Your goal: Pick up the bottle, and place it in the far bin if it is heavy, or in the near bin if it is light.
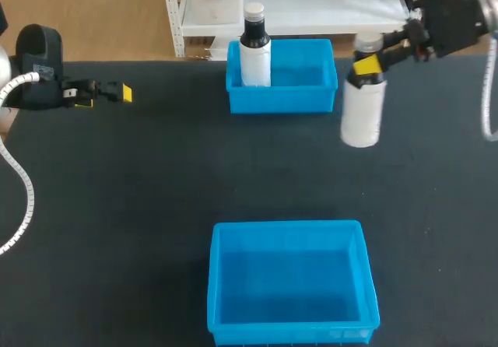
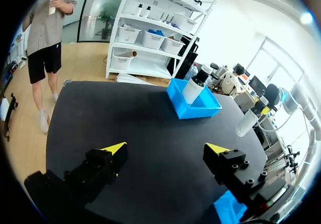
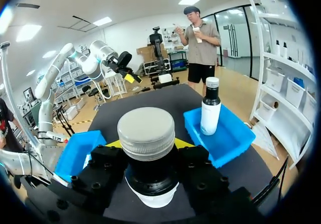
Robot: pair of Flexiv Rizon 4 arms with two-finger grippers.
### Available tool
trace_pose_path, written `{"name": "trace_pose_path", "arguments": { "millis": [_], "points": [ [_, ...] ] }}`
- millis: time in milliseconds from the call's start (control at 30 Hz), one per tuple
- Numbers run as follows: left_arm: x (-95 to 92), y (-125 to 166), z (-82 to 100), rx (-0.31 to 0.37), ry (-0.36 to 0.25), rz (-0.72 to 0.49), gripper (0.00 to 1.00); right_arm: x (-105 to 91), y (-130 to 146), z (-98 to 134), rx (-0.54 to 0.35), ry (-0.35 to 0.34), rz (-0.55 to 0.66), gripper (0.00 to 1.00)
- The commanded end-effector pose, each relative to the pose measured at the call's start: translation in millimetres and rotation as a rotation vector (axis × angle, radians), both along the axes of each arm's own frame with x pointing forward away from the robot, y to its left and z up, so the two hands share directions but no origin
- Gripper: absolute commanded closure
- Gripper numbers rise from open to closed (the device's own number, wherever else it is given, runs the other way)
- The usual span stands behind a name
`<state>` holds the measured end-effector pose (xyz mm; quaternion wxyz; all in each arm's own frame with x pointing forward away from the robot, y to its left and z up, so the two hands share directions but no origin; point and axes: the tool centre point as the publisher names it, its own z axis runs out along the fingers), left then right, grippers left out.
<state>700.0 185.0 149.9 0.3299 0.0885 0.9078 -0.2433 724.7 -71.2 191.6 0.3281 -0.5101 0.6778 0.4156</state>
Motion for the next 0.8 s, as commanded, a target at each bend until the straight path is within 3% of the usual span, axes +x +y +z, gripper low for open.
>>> {"name": "trace_pose_path", "arguments": {
  "millis": [33, 400, 667, 800],
  "points": [
    [0.0, 0.0, 0.0, 0.0, 0.0, 0.0, 0.0, -29.7, -28.5, 21.7, -0.044, -0.074, -0.161, 1.0],
    [0.0, 0.0, 0.0, 0.0, 0.0, 0.0, 0.0, -80.9, -34.8, 58.0, -0.066, -0.133, -0.065, 1.0],
    [0.0, 0.0, 0.0, 0.0, 0.0, 0.0, 0.0, -130.4, 1.3, 87.8, -0.038, -0.184, 0.045, 1.0],
    [0.0, 0.0, 0.0, 0.0, 0.0, 0.0, 0.0, -158.1, 26.9, 91.6, 0.011, -0.205, 0.119, 1.0]
  ]
}}
